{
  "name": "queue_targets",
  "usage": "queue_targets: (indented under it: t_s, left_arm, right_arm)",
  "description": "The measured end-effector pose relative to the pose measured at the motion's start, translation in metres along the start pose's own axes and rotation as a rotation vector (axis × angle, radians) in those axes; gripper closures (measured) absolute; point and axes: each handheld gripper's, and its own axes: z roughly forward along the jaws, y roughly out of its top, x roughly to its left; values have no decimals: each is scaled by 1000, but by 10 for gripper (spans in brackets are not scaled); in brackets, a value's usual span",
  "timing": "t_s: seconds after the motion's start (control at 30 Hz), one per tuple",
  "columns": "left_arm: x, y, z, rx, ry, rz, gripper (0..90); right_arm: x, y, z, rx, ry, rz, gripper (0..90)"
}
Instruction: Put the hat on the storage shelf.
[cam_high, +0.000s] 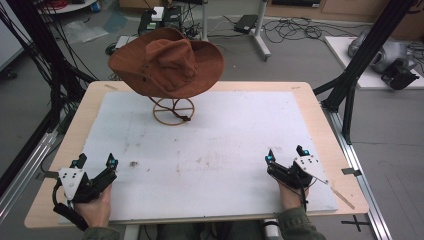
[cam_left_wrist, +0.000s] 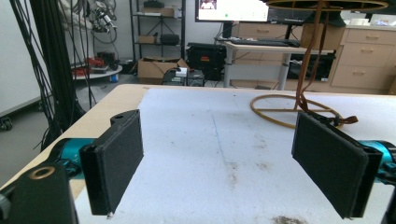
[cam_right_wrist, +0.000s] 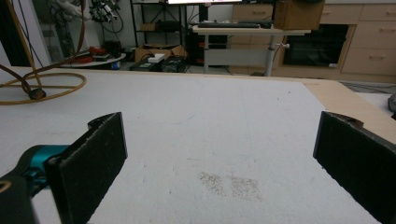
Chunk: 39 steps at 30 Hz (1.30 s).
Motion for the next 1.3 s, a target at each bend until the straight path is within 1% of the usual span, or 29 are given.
queue_targets:
  t_s: [0.03,0.1,0.17,0.33,0.4,0.47,0.9,1.0,1.07,1.1,1.3]
  left_arm:
    - [1,0,0,0,2,0,169]
    - [2,-1,0,3,0,-3,170]
    - [2,-1,0,3,2,1,171]
    - [1,-1,1,9,-13,5,173]
    - [0,-1,0,5,-20,7,173]
    - [-1,-1,0,5,-22,8,173]
    - [1,-2,2,19,-22,-8,171]
    - [1,-2,3,19,-22,-23,172]
    - [2,-2,3,20,-22,-23,171]
    - [2,-2,3,18,-21,-23,171]
    - [1,-2,4,19,-27,-21,175]
  right_arm:
    - [0,0,0,-4,-2,0,39]
    - [0,0,0,-7,2,-4,41]
    - [0,1,0,-6,-4,-3,41]
    - [-1,1,0,-7,-7,2,40]
    - [-1,2,-1,-2,-6,17,40]
    - [-2,2,-1,-4,-7,11,40]
    - [-3,1,-3,3,-9,18,40]
    - [-4,1,-3,4,-9,19,40]
    - [-4,1,-3,5,-9,21,40]
    - [-4,1,-3,9,-11,31,40]
    - [-5,0,-3,6,-15,24,40]
